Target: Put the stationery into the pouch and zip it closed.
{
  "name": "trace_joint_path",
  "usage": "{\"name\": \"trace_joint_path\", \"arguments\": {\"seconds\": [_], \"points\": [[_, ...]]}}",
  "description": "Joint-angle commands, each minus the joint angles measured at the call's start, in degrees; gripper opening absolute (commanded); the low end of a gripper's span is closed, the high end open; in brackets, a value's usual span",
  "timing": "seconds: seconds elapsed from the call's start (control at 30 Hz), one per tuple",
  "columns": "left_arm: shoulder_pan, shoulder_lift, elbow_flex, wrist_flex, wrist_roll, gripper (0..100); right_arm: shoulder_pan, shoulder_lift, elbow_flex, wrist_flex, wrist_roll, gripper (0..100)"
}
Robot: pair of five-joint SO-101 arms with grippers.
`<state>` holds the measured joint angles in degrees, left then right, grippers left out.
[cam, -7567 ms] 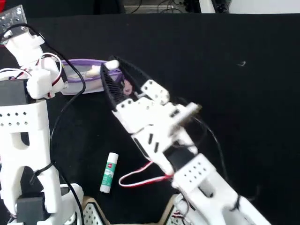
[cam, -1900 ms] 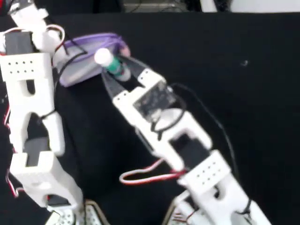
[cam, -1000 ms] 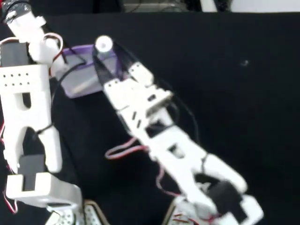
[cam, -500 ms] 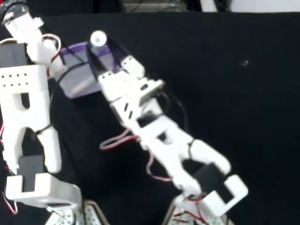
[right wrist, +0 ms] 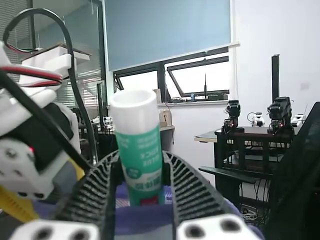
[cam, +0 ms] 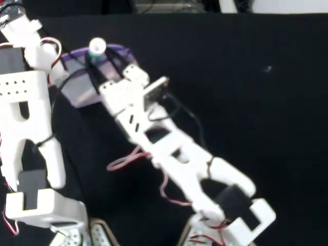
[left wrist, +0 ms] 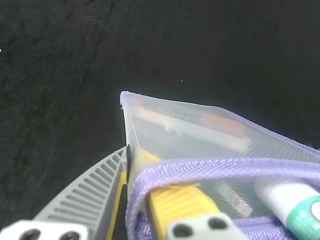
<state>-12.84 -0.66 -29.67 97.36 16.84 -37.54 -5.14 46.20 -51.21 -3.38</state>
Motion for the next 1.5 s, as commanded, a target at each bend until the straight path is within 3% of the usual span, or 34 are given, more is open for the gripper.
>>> {"name": "trace_joint_path", "arguments": {"seconds": [0.0,0.27,0.63,0.73,1.0,1.2,1.33,1.47], "points": [[-1.71,-1.58,0.13,-0.79,0.35,3,-0.88,-0.84,-1.1,1.14,-0.53,1.2],[-1.71,-1.58,0.22,-0.7,0.26,3,-0.88,-0.92,-1.1,1.49,-0.44,16.2],[-1.71,-1.58,0.22,-0.7,0.26,3,1.49,-8.57,-0.04,3.43,-0.09,16.8],[-3.03,-1.49,0.22,-0.88,0.26,3,4.75,-15.16,-0.13,12.31,-0.09,16.7],[-7.78,-1.14,0.13,-2.73,0.18,3,13.27,-37.93,0.13,49.76,0.26,16.7],[-7.96,-1.05,0.22,-2.64,0.18,3,14.42,-42.15,0.48,75.34,12.04,16.7],[-7.96,-1.05,0.22,-2.64,0.09,3,12.92,-40.13,2.24,86.42,18.02,16.8],[-7.96,-1.05,0.22,-2.46,0.09,3,13.36,-34.42,4.35,88.62,21.19,17.0]]}}
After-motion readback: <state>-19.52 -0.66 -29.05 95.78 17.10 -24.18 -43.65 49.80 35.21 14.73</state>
